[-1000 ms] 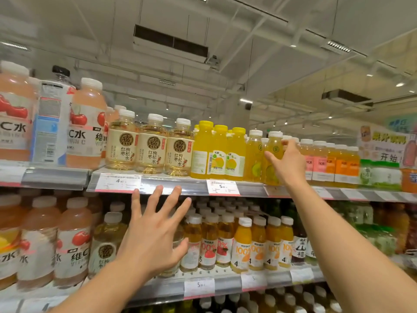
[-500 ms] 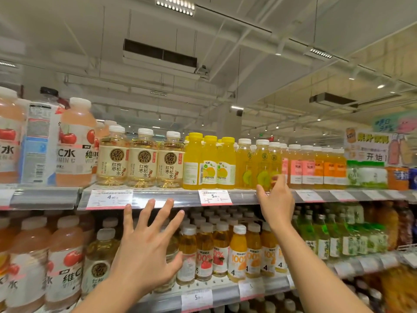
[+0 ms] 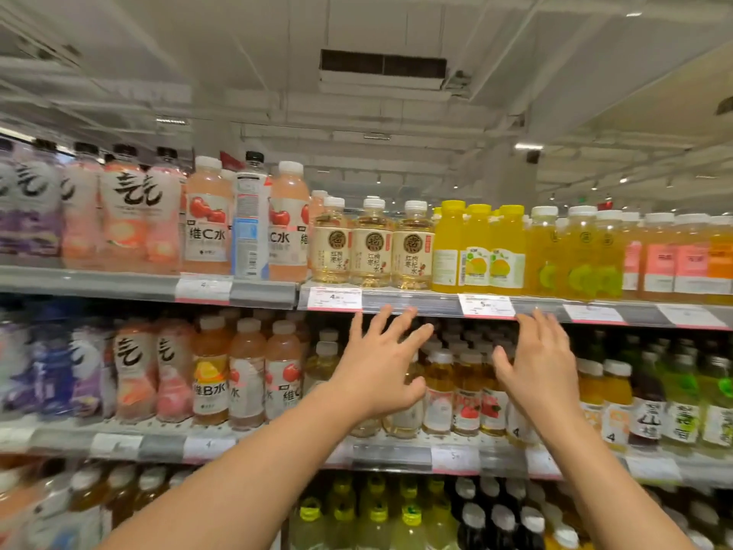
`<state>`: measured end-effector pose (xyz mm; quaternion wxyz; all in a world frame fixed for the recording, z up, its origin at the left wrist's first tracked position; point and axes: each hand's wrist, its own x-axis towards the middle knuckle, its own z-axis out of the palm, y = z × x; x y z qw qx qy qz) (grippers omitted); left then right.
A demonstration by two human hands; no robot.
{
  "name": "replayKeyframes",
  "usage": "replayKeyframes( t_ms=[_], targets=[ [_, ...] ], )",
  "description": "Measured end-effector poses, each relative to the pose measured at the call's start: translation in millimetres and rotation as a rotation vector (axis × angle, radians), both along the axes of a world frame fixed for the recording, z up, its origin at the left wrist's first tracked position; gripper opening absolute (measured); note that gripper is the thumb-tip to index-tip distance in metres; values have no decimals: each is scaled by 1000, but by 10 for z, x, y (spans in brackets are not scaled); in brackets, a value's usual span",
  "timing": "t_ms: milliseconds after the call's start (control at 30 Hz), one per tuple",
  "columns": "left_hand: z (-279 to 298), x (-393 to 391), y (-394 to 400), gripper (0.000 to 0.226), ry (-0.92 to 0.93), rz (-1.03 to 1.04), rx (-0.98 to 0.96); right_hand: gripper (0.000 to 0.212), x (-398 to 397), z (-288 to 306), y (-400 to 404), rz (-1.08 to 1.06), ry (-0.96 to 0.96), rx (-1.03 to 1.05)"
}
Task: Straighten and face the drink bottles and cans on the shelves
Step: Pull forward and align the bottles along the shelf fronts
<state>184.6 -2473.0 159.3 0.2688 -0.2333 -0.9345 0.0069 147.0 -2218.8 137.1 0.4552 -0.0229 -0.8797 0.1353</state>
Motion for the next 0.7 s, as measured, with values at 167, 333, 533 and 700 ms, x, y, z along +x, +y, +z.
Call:
replayKeyframes(
  t_ms=[167, 333, 533, 700],
  targets=[
    [-88, 370, -427, 65, -10, 27, 81, 51, 202, 108, -410, 156, 3, 5],
    [-143, 609, -1243, 63, 30, 177, 128, 47, 395, 174, -1213, 421, -3, 87],
    [-20, 725, -2230, 72, 129, 304, 194, 46, 468, 474, -2110, 608, -46, 229],
    [20, 646, -2766, 71, 166, 331, 208, 48, 498, 941, -2730, 611, -17, 242]
  ],
)
